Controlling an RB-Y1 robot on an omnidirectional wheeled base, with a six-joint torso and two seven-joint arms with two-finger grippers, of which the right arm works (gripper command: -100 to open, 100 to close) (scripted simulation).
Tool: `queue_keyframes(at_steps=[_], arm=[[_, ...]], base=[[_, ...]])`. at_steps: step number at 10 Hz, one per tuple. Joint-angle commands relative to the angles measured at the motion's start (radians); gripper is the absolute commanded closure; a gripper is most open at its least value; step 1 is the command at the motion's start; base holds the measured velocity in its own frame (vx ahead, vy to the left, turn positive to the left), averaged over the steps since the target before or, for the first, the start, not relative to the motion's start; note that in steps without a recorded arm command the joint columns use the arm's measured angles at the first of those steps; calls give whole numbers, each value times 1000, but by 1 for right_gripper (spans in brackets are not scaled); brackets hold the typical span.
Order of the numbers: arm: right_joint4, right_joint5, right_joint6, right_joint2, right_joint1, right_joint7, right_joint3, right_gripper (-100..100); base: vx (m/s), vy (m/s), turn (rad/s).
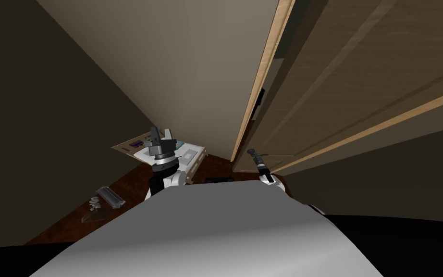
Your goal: Pull the door open
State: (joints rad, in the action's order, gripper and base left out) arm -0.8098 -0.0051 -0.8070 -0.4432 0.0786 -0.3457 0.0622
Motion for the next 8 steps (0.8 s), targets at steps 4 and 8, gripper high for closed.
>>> queue_keyframes(at_steps=[4, 8], arm=[[-7, 18, -86, -49, 60, -56, -32, 100], [1, 28, -135, -71, 89, -85, -50, 100]], base=[[-187, -58, 121], [-165, -55, 112]])
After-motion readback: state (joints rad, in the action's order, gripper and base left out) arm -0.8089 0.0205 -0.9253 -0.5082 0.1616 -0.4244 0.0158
